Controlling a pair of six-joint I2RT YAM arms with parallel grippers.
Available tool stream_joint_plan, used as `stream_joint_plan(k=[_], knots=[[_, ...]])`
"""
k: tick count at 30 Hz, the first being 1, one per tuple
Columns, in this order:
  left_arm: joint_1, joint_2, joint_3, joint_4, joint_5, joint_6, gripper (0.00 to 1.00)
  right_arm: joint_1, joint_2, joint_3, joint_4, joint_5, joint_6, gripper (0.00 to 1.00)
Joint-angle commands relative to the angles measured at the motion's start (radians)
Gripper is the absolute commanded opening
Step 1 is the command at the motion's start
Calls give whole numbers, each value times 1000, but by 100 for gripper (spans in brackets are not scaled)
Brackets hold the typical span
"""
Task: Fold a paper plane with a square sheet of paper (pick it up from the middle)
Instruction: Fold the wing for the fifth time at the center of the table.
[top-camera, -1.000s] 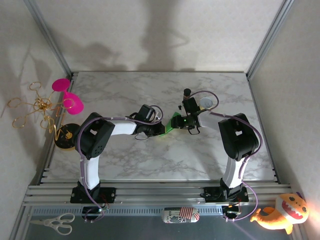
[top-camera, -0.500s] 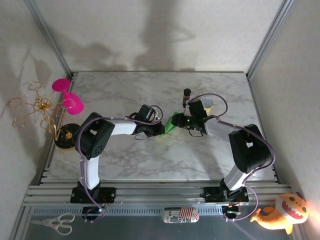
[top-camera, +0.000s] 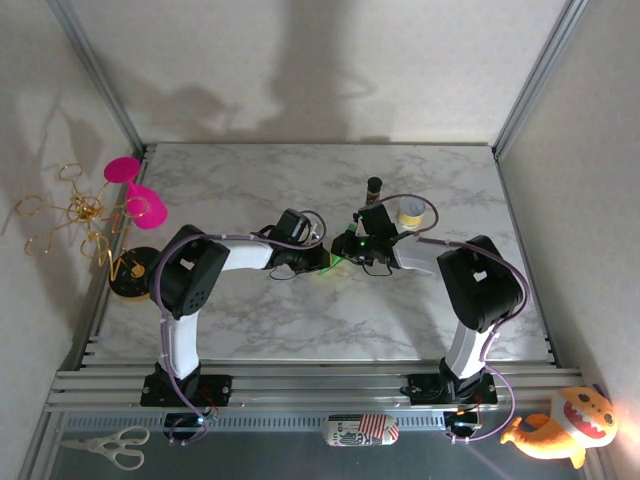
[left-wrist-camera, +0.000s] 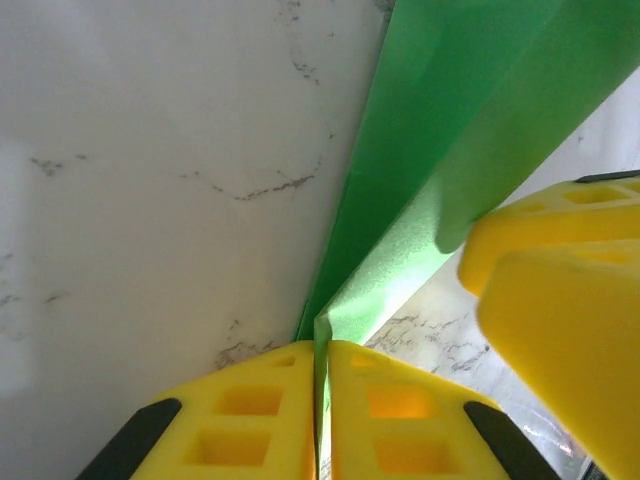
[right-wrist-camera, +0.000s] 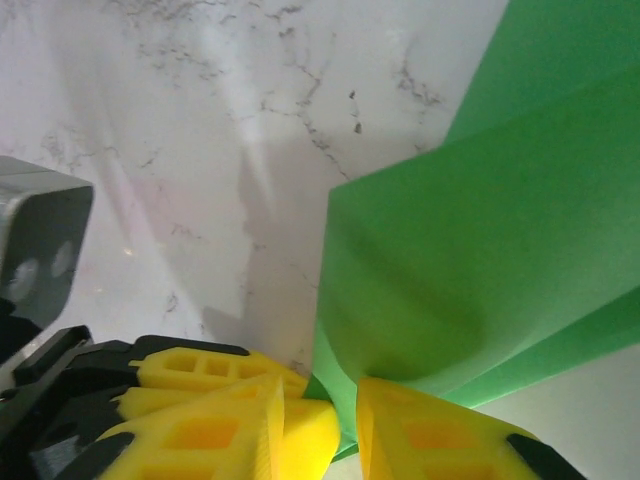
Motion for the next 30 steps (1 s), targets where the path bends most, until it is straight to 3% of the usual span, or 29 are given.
stream_joint_plan(k=[1, 15, 30], knots=[[-6, 81, -39, -39, -68, 20, 12, 6, 18, 37, -23, -3, 13, 27], [-6, 83, -48, -31, -65, 20, 12, 3, 49, 50, -88, 66, 28, 27], [-6, 82, -59, -23, -60, 18, 12, -2, 6, 44, -21, 4, 26, 28]])
